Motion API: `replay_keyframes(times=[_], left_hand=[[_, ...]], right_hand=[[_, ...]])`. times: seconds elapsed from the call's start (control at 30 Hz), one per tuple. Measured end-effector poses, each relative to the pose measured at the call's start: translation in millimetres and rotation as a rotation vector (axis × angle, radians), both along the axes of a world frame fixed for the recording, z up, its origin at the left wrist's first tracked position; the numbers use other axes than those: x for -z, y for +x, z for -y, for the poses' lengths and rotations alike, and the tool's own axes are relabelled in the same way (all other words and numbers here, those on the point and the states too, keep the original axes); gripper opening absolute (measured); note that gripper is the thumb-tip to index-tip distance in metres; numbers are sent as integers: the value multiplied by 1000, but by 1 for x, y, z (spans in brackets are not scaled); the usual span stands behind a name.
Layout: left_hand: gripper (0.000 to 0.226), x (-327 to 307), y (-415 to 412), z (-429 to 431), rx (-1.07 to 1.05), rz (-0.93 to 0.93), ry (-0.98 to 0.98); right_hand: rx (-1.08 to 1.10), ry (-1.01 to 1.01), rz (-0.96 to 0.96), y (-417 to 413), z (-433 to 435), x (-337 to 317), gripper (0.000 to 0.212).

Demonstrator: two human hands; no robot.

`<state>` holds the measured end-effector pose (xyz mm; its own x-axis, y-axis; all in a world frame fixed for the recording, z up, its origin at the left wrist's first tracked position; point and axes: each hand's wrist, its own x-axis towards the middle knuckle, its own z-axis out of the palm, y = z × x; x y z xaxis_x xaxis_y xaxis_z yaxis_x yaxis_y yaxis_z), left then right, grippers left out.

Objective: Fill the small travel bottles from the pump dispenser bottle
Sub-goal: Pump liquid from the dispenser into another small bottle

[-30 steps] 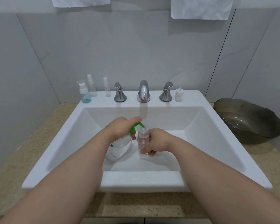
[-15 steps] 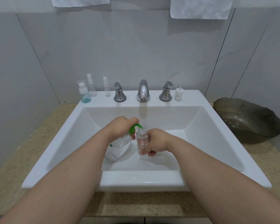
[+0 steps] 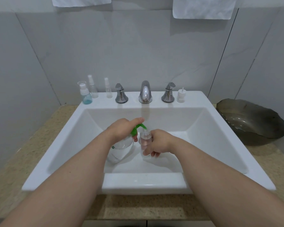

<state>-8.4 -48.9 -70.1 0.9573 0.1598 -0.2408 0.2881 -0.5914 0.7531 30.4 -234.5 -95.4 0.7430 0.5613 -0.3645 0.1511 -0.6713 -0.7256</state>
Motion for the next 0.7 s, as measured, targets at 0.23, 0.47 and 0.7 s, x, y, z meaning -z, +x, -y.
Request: replay_keyframes(times=[0.23,0.47,0.7], left_hand=[[72,-2,0,1,4,7,30],[68,-3,1,2,26,-3,32],[63,-1,2,0,52,3,34]], right_hand=[[-4,20,-2,-1,0,-1,36],[-13,22,11,-3,1,-1,33],[-37,9,16,-3,2,-1,29]])
